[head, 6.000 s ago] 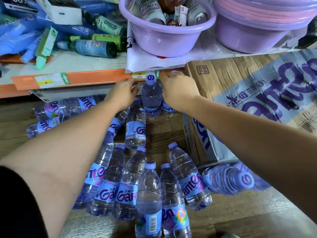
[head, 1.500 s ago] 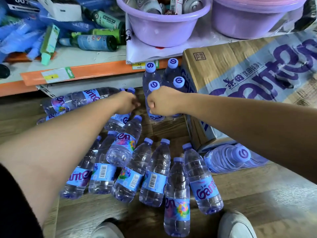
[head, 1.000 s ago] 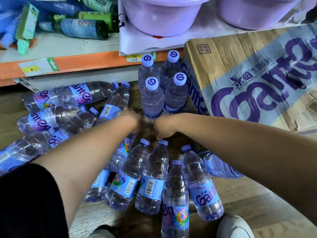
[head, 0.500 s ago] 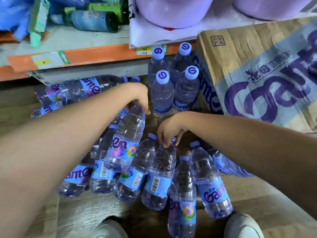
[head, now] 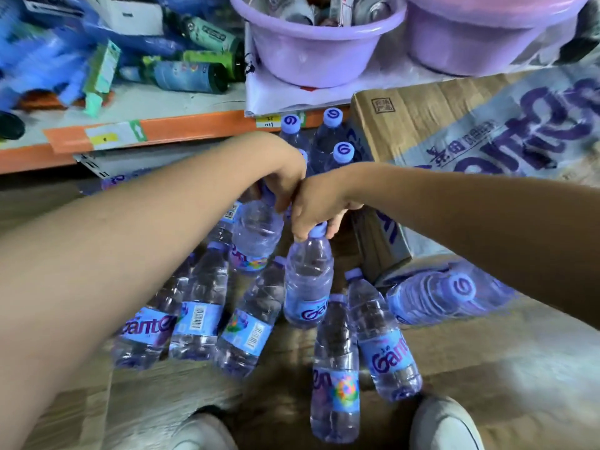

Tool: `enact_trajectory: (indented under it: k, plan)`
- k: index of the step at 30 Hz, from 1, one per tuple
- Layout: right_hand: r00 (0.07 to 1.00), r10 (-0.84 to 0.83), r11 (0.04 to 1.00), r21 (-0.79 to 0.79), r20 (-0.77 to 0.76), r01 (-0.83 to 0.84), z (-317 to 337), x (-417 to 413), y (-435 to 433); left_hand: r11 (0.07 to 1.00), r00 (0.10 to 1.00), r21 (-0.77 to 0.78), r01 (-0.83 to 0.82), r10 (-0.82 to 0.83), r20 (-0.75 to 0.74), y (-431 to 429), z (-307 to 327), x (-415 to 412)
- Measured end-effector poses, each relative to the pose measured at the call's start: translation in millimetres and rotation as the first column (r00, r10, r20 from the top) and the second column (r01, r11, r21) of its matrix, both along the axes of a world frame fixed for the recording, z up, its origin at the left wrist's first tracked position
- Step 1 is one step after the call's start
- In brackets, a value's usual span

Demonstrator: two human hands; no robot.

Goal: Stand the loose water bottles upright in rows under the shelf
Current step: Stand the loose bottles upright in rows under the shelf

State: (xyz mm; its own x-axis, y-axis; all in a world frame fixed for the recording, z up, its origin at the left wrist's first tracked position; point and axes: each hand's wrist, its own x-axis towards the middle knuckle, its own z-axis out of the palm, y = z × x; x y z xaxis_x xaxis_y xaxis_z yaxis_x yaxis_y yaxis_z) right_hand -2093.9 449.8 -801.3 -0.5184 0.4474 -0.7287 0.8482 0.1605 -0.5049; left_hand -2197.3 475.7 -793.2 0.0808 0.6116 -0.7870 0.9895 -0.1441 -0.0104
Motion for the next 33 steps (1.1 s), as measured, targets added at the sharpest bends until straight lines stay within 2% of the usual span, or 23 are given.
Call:
enact_trajectory:
  k: [3, 5, 12, 14, 18, 21, 24, 28, 33]
  plan:
    - [1.000, -0.002, 0.993, 0.118, -0.014, 0.004, 9.5, 7.8, 9.0, 0.994, 0.992, 0.110, 0.009, -0.023, 0.121, -7.2, 10.3, 4.6]
    - [1.000, 0.015, 0.981, 0.191, 0.014, -0.018, 11.7, 12.6, 11.3, 0.978, 0.986, 0.207, 0.033, -0.065, 0.151, -9.1, 9.4, 8.9]
    - [0.976, 0.089, 0.914, 0.373, 0.198, -0.159, 0.9, 31.5, 15.2, 0.938, 0.973, 0.323, 0.125, -0.180, 0.146, -15.2, -9.0, 13.9]
    - [0.981, 0.060, 0.902, 0.411, 0.183, -0.132, -1.1, 39.4, 18.9, 0.933, 0.971, 0.334, 0.133, -0.190, 0.144, -15.7, -11.9, 14.3]
    - [0.988, -0.001, 0.899, 0.433, 0.152, -0.065, -2.8, 44.1, 24.2, 0.923, 0.972, 0.367, 0.117, -0.182, 0.148, -15.5, -10.1, 14.5]
    - [0.987, -0.038, 0.934, 0.357, 0.155, -0.020, -0.4, 40.3, 26.1, 0.918, 0.970, 0.376, 0.123, -0.192, 0.152, -14.8, -13.1, 19.1]
    - [0.985, -0.023, 0.949, 0.313, 0.173, -0.033, 4.3, 42.9, 29.4, 0.900, 0.964, 0.427, 0.092, -0.188, 0.190, -15.8, -17.6, 20.3]
    - [0.969, -0.033, 0.915, 0.398, 0.244, -0.069, 2.5, 40.7, 29.4, 0.844, 0.961, 0.536, -0.010, -0.139, 0.237, -23.6, -28.1, 14.9]
    - [0.966, 0.051, 0.896, 0.415, 0.253, -0.156, 2.7, 42.5, 24.1, 0.846, 0.947, 0.517, -0.133, -0.046, 0.319, -40.4, -24.8, 14.8]
